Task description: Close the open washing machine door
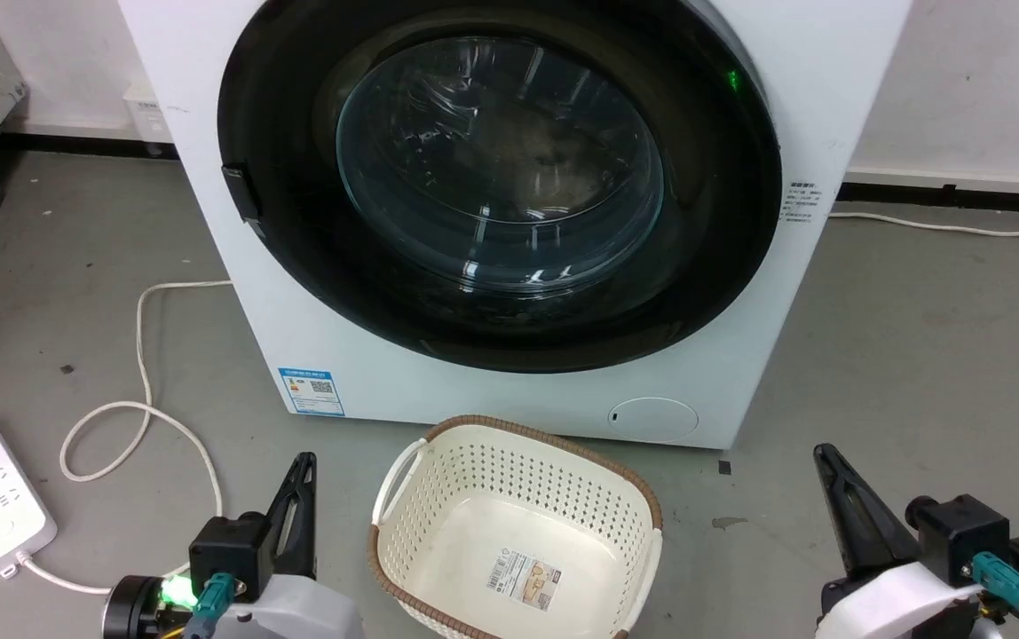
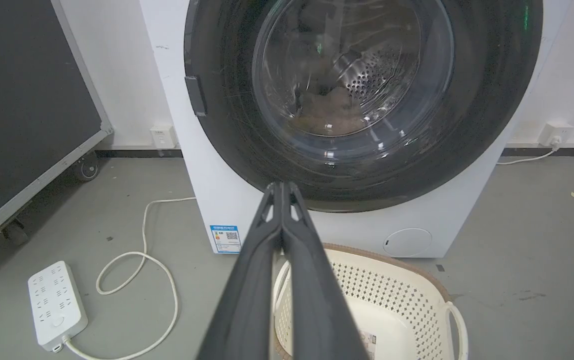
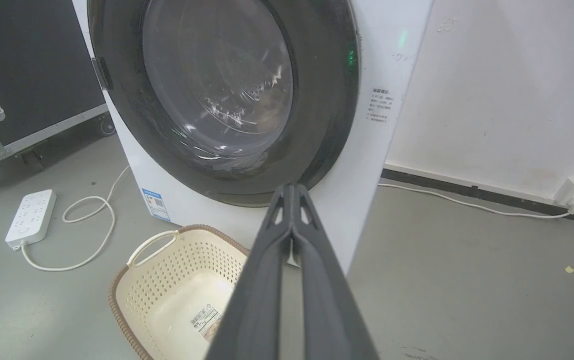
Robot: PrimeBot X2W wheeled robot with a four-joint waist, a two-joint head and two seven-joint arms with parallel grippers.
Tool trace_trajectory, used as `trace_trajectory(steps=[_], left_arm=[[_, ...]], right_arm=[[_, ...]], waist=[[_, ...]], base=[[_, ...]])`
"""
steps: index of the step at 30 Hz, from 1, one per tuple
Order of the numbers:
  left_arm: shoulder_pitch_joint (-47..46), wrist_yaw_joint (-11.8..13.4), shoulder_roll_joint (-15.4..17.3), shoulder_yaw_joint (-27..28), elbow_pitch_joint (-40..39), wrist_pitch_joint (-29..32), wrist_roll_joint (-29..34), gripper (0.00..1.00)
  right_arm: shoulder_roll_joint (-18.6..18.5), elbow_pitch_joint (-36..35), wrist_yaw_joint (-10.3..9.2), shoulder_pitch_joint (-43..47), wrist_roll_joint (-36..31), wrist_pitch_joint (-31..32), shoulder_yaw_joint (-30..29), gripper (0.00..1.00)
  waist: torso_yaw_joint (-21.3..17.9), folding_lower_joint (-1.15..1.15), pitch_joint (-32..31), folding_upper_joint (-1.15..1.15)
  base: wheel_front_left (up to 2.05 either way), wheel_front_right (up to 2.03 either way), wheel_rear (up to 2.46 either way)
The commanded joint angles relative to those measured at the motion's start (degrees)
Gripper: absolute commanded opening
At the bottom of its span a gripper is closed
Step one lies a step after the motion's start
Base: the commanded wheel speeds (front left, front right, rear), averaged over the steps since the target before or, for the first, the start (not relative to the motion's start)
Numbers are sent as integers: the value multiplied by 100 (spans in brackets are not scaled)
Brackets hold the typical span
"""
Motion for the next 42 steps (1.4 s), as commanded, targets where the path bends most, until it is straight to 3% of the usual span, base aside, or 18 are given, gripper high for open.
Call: trace_trajectory(steps=[1, 42], left_arm=[[-61, -17, -16, 22, -30, 32, 45, 0], [-95, -34, -74, 316, -225, 453, 224, 0]], right_arm=[[33, -52, -3, -45, -44, 21, 8, 0], [49, -208, -4, -65, -132, 385, 77, 0]], waist=[[1, 0, 1, 0], [40, 0, 51, 0]], base=[[0, 0, 0], [0, 0, 0]])
